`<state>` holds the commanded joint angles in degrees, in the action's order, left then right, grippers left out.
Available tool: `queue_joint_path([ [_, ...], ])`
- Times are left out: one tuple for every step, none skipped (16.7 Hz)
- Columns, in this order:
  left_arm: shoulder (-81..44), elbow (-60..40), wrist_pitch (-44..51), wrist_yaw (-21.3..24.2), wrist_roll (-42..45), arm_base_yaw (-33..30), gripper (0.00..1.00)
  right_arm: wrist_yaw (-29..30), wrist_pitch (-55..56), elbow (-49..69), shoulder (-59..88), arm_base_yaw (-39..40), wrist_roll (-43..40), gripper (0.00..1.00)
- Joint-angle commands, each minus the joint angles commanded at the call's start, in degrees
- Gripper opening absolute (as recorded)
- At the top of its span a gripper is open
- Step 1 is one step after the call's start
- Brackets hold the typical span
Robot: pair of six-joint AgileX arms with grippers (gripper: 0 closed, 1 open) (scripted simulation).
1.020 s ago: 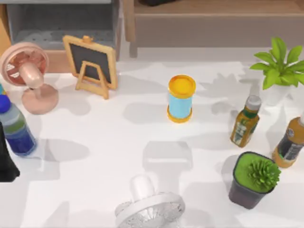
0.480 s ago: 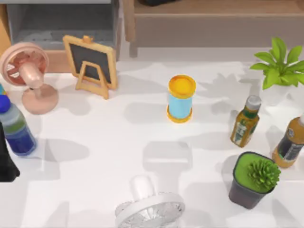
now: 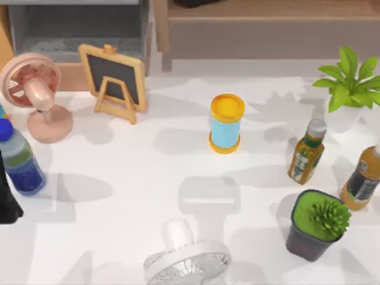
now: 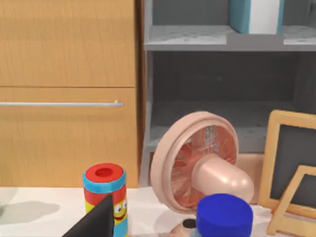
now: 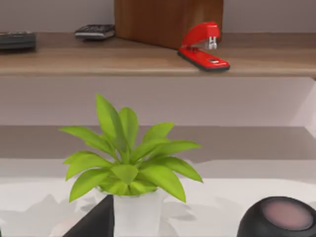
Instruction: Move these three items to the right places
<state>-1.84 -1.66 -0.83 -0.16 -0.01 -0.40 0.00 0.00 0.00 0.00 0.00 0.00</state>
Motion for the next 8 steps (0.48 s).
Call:
queue_joint_path([
  [-1.8, -1.6, -0.8, -0.2, 0.0, -0.4, 1.00, 0.0, 0.0, 0.0, 0.0, 0.0, 0.0, 1.00],
  [-4.3, -3.7, -1.9, -0.4, 0.0, -0.9, 1.00, 0.0, 0.0, 0.0, 0.0, 0.0, 0.0, 1.00],
  [-7.3, -6.2, -3.1, -0.7, 0.0, -1.4, 1.00, 0.0, 0.0, 0.0, 0.0, 0.0, 0.0, 1.00],
  [-10.9, -9.1, -4.6, -1.0, 0.0, -2.1, 1.00, 0.0, 0.0, 0.0, 0.0, 0.0, 0.0, 1.00],
  [-15.1, -12.2, -6.2, -1.3, -0.1, -2.8, 1.00, 0.0, 0.0, 0.0, 0.0, 0.0, 0.0, 1.00],
  [-19.9, -15.6, -7.9, -1.7, -0.1, -3.5, 1.00, 0.0, 0.0, 0.0, 0.0, 0.0, 0.0, 1.00],
  [-25.3, -19.1, -9.7, -2.1, -0.1, -4.2, 1.00, 0.0, 0.0, 0.0, 0.0, 0.0, 0.0, 1.00],
  [-31.1, -22.8, -11.6, -2.6, -0.1, -5.0, 1.00, 0.0, 0.0, 0.0, 0.0, 0.0, 0.0, 1.00],
])
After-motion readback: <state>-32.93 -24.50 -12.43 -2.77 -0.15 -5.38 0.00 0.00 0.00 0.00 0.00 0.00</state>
